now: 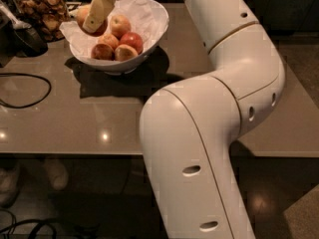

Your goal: Pick apple from white bowl

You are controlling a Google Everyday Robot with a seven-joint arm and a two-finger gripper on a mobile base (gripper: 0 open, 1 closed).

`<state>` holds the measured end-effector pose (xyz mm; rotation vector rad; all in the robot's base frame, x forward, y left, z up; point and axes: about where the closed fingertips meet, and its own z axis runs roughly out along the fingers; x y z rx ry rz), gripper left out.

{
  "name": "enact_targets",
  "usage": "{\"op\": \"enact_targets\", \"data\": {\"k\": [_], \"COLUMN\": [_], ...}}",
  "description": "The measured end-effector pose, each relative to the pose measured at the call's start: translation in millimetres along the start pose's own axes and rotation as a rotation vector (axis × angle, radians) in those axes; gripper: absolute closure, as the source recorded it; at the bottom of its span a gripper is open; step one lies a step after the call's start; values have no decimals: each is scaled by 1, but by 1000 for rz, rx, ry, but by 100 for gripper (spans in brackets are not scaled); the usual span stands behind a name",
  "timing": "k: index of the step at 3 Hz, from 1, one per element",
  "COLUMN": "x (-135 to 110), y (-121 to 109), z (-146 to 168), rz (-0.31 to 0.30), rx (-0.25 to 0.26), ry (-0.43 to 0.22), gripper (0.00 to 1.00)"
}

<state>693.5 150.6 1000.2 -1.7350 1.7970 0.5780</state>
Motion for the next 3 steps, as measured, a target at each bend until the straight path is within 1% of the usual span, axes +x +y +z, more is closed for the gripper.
{"op": "enact_targets", "data": {"k": [1,2,3], "x": [-13,-28,-31], "y": [15,36,33], "z": [-10,-45,-42], "rz": [-17,-15,-16], "rx": [-40,-33,-28], "ry": [-35,-74,-82], "gripper": [100,100,100]}}
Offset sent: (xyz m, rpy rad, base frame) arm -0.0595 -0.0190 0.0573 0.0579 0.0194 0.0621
